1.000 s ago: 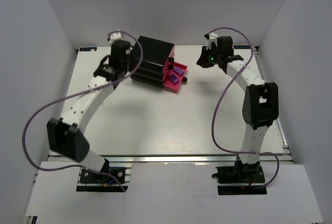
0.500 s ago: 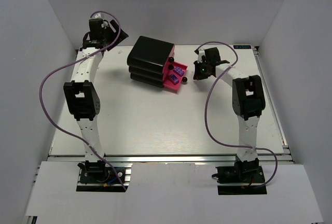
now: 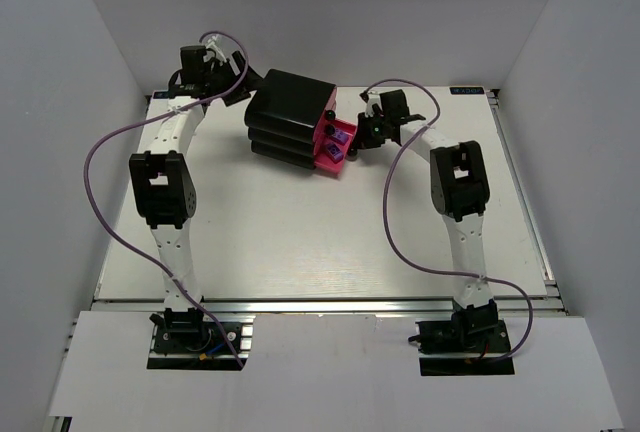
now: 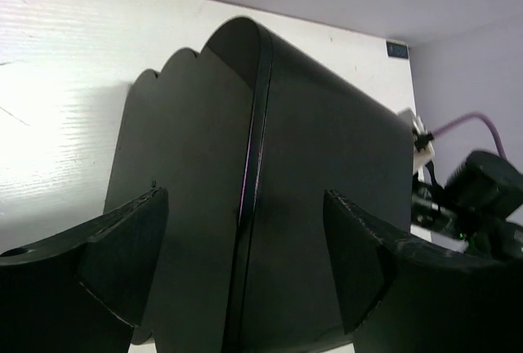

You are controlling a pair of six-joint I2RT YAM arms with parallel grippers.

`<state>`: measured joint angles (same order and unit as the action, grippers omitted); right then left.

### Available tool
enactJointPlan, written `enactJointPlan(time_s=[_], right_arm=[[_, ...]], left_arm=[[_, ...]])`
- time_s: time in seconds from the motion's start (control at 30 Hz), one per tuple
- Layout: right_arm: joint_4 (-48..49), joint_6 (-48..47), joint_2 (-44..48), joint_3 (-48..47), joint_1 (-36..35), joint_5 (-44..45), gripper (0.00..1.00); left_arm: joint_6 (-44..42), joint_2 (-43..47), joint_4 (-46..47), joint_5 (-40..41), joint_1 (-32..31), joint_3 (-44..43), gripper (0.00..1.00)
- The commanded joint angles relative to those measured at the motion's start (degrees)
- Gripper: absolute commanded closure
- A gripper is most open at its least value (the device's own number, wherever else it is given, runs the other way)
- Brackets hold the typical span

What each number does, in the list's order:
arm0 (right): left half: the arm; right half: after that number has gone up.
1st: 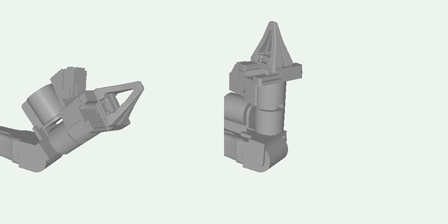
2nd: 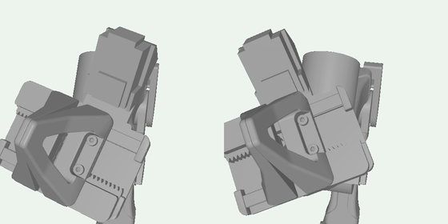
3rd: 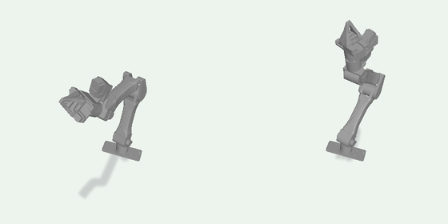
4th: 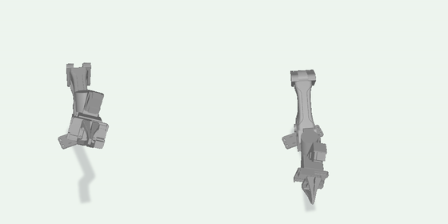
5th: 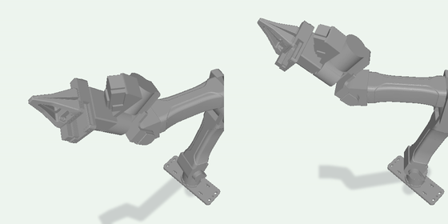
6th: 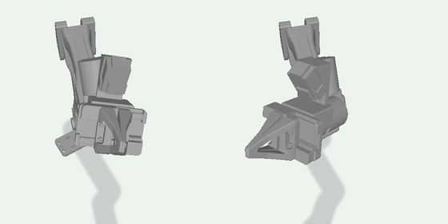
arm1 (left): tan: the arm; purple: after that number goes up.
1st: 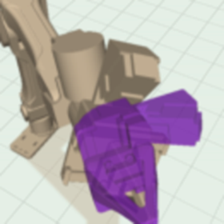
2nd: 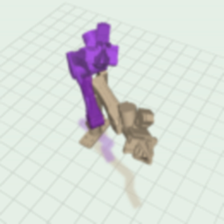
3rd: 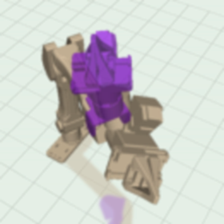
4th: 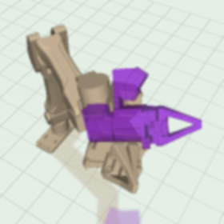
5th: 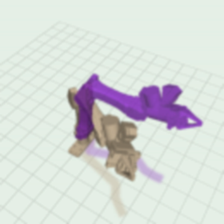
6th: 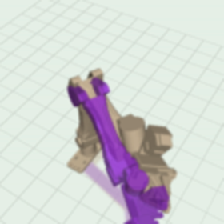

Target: Sort the legos into containers by color

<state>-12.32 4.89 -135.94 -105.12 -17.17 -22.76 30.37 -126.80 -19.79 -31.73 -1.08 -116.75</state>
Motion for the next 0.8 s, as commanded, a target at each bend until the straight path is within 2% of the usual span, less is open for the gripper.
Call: enactJointPlan(time_s=[0.0,0.17,0.3,0.63,0.77], right_arm=[[3.4,3.3,-3.2,-5.6,-1.9,-5.2,1.0],[6.0,6.7,-7.1,-10.8,-2.8,-6.9,1.0],[8.7,9.1,-9.2,-14.0,-3.4,-8.1,1.0],[14.2,14.3,-11.5,-16.3,-6.7,-8.3,1.0],[12.6,13.1,-10.3,-15.2,-6.2,-6.1,1.0]], left_arm=[[-2.5,1.4,-0.4,-4.7,-0.1,0.9,0.15],[-5.3,0.4,-3.6,-6.9,-1.4,2.2,0.17],[-5.2,0.0,-2.5,-8.6,-1.4,4.2,0.18],[-4.4,-0.7,-1.1,-11.2,-1.9,5.4,0.19],[-3.7,-0.4,-1.6,-9.9,-1.9,5.1,0.19]])
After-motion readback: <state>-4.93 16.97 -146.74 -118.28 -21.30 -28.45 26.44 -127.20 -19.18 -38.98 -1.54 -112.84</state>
